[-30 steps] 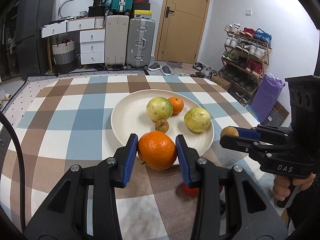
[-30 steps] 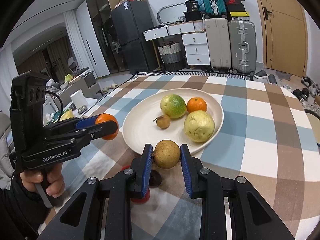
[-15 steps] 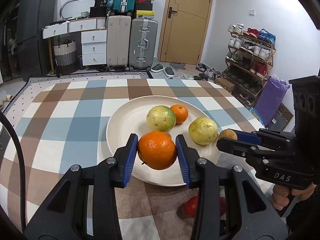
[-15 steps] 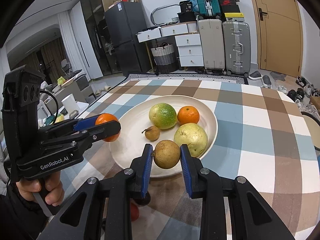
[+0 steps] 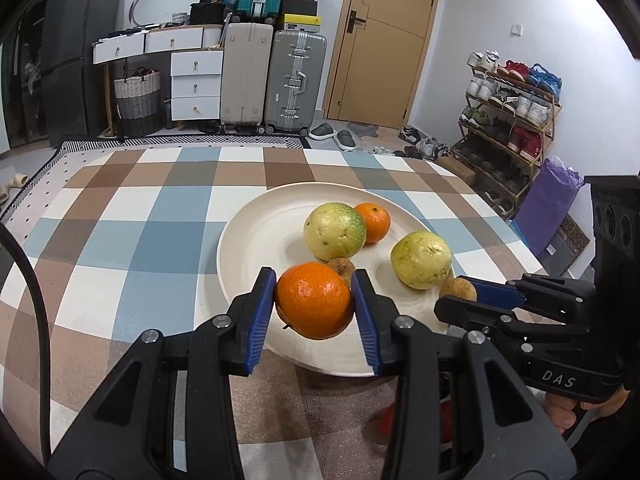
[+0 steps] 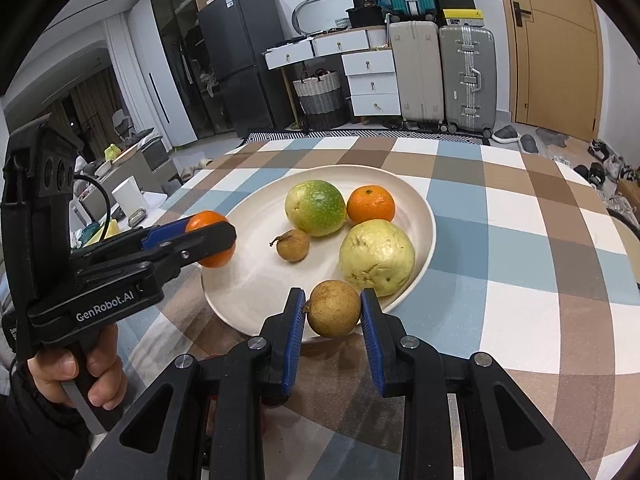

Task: Organize fruits
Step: 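Carry the orange with the left gripper onto the plate while the right gripper places the brown fruit, then withdraw both open grippers from the plate toward the red tomatoes, then grasp a red tomato with the right gripper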

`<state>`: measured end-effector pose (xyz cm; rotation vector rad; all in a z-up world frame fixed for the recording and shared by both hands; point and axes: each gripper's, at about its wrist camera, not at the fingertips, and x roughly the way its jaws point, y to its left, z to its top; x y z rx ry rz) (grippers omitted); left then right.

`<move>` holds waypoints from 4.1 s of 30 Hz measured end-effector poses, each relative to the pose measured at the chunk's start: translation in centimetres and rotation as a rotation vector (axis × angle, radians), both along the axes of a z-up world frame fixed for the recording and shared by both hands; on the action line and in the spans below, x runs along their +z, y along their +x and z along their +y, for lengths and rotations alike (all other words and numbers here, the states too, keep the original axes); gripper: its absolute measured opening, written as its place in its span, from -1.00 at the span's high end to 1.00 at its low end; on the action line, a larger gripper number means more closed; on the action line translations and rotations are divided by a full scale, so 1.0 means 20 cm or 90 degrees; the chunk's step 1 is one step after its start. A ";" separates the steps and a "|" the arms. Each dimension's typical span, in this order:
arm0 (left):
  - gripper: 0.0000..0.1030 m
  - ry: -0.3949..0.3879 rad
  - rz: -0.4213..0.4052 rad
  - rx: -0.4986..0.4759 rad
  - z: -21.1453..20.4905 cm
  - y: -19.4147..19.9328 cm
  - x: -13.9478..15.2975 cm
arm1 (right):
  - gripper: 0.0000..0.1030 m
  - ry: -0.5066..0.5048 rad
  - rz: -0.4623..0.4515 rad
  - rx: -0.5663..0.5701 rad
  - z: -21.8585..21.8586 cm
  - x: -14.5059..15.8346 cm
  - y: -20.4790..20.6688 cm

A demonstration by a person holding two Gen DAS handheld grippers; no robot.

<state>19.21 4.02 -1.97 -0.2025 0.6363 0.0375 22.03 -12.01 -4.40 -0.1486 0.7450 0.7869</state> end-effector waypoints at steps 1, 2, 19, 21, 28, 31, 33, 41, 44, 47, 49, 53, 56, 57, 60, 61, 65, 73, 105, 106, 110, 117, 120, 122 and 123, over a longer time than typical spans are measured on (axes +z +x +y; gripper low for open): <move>0.30 0.002 0.001 -0.001 0.00 0.00 0.00 | 0.44 -0.003 -0.002 -0.001 0.00 0.00 0.00; 0.30 0.004 0.003 -0.002 -0.01 0.00 -0.01 | 0.44 -0.003 -0.003 0.000 0.00 0.00 0.00; 0.29 0.031 0.010 0.008 -0.04 0.01 -0.02 | 0.44 -0.028 -0.038 -0.004 0.02 -0.01 -0.04; 0.29 0.031 0.017 0.012 -0.03 0.01 -0.02 | 0.40 -0.026 -0.043 -0.002 0.01 0.00 -0.05; -0.31 0.039 0.005 0.020 -0.03 -0.05 -0.01 | -0.06 0.011 -0.051 0.009 -0.02 0.04 -0.07; -0.60 0.045 0.001 0.028 -0.02 -0.08 -0.01 | -0.37 0.026 -0.059 0.015 -0.03 0.06 -0.08; -0.61 0.039 0.005 0.026 -0.02 -0.09 0.00 | -0.54 0.031 -0.067 0.014 -0.03 0.07 -0.09; -0.98 0.029 -0.007 0.038 0.00 -0.15 0.02 | -0.89 0.025 -0.084 -0.014 -0.05 0.08 -0.08; -0.98 0.027 0.000 0.039 0.01 -0.15 0.02 | -0.93 0.030 -0.081 -0.012 -0.07 0.08 -0.08; -0.98 0.030 -0.001 0.037 0.00 -0.16 0.02 | -0.96 0.029 -0.079 -0.013 -0.09 0.08 -0.08; -0.98 0.039 -0.001 0.034 -0.01 -0.17 0.02 | -0.97 0.027 -0.072 -0.007 -0.10 0.07 -0.08; -0.98 0.052 -0.006 0.029 -0.04 -0.19 0.03 | -0.98 0.022 -0.075 -0.003 -0.12 0.07 -0.10; -0.98 0.052 0.002 0.027 -0.05 -0.23 0.02 | -0.99 0.026 -0.070 -0.005 -0.13 0.07 -0.10; -0.98 0.052 0.003 0.027 -0.05 -0.24 0.01 | -0.99 0.025 -0.070 -0.006 -0.14 0.08 -0.10; -0.98 0.048 0.008 0.027 -0.05 -0.28 0.00 | -0.99 0.020 -0.067 -0.002 -0.16 0.07 -0.11; -0.98 0.045 0.009 0.026 -0.05 -0.30 0.00 | -0.99 0.017 -0.066 -0.001 -0.16 0.07 -0.12; -0.98 0.046 0.006 0.022 -0.06 -0.35 0.01 | -0.99 0.012 -0.063 0.000 -0.19 0.05 -0.13; -0.98 0.027 0.020 0.019 -0.04 -0.44 -0.02 | -0.99 -0.002 -0.042 0.025 -0.19 0.05 -0.14; -0.98 0.041 0.051 0.007 -0.07 -0.42 -0.04 | -0.56 -0.052 0.065 0.104 0.00 -0.11 -0.23; -0.98 0.041 0.050 0.007 -0.07 -0.42 -0.04 | -0.54 -0.053 0.066 0.105 0.00 -0.12 -0.23; -0.98 0.043 0.049 0.008 -0.06 -0.42 -0.04 | -0.40 -0.052 0.072 0.107 0.00 -0.12 -0.22; -0.98 0.039 0.050 0.016 -0.05 -0.42 -0.05 | -0.22 -0.051 0.079 0.121 0.01 -0.13 -0.23; -0.98 0.040 0.051 0.015 -0.05 -0.42 -0.05 | -0.16 -0.054 0.077 0.123 0.02 -0.13 -0.24; -0.98 0.040 0.050 0.016 -0.05 -0.42 -0.05 | -0.04 -0.055 0.076 0.128 0.02 -0.13 -0.25; -0.98 0.039 0.050 0.016 -0.05 -0.42 -0.05 | -0.01 -0.061 0.070 0.129 0.02 -0.13 -0.25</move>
